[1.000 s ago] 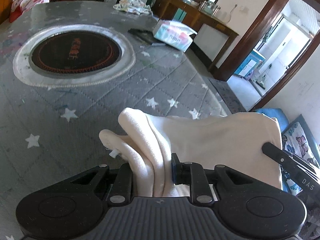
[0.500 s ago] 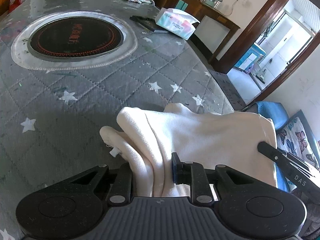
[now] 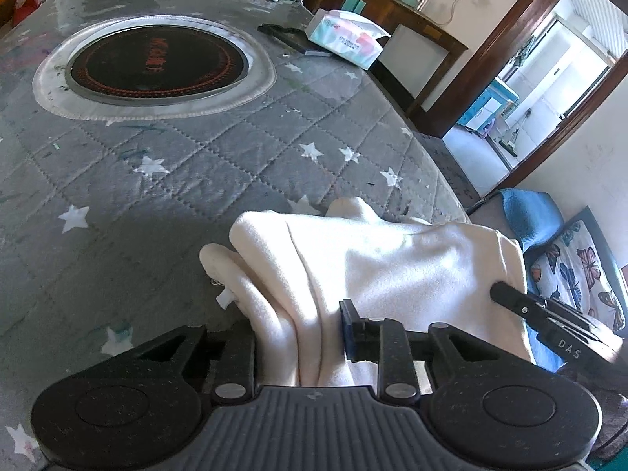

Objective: Fold clothes

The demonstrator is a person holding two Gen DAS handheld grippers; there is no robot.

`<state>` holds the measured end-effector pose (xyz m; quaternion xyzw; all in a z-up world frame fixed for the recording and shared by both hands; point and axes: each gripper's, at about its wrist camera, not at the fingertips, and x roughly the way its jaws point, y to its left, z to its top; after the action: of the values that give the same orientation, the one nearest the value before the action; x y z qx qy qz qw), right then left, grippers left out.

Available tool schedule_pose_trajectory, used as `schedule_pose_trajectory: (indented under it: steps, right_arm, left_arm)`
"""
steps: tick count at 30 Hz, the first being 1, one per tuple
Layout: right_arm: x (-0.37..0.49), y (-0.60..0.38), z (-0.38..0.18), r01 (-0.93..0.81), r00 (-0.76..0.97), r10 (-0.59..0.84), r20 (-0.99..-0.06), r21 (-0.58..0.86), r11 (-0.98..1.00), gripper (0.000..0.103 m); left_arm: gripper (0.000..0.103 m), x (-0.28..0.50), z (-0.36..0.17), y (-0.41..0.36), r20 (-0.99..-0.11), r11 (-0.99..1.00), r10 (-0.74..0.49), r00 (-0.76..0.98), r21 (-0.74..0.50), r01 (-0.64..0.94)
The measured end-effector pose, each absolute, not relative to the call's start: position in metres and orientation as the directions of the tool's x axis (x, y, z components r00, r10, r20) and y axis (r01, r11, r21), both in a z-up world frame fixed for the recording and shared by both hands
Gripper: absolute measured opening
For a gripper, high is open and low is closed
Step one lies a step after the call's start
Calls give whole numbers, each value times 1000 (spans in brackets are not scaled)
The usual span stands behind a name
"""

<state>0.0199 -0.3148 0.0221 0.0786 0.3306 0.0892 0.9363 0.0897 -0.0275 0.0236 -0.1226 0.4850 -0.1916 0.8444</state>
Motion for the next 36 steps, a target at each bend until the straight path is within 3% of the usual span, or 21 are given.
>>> schedule_pose_trajectory:
  steps: [10,13,24,36]
  right_arm:
    - [23,-315,13,-91,761,182,-622,176,980,28]
    - [23,-315,13,-85,766,169,-621,164,983,36]
    - [20,-313,37,-71,812,129,-570,122,990,40]
    - [56,-276,34,-173,795,188,-577,82,982,40]
  left_arm:
    - [54,81,27,-14,-774,918,-396,494,-349,189]
    - [58,79,27,-8,-776,926,-377,506,-335,176]
    - [58,81,36,2,-777,951,-302,553,-282,123]
    - [57,96,46,-29,-741,934,-355,570,-309,180]
